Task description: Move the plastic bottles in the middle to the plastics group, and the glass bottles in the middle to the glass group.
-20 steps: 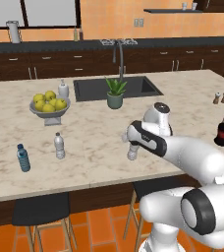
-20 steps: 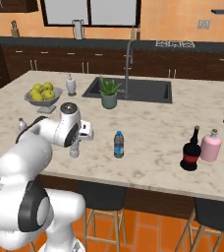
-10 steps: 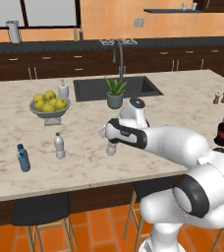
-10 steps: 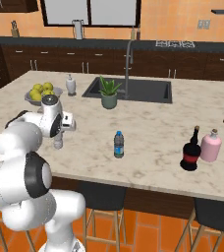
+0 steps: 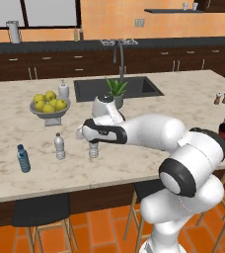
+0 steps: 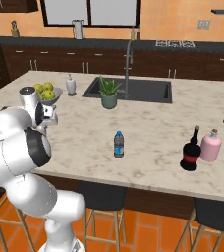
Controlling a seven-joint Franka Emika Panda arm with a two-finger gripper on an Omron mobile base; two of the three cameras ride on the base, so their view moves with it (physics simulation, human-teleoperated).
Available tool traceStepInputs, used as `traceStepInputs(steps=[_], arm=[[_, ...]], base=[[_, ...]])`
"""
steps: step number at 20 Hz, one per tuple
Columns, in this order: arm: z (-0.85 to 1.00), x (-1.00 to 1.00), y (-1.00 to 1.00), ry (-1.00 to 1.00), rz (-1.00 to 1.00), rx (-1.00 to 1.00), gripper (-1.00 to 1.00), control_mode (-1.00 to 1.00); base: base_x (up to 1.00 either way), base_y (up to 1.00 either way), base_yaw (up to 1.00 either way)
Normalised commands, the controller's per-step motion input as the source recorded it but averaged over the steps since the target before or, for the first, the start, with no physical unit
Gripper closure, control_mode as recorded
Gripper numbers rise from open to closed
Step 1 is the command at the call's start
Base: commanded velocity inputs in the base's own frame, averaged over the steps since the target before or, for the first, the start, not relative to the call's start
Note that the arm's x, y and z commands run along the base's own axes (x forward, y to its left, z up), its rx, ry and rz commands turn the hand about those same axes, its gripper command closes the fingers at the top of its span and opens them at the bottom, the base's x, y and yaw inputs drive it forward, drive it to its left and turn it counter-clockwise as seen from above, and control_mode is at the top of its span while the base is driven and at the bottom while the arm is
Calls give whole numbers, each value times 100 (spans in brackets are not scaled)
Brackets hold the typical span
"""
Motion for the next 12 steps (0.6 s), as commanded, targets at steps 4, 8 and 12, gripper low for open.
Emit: traceStepInputs(steps=[4,8,12], arm=[[0,15,9,-1,2,0,100,-100],[0,34,7,-2,5,0,100,-100],[-3,42,10,0,7,0,100,-100]], base=[[0,0,0],[0,0,0],[0,0,0]])
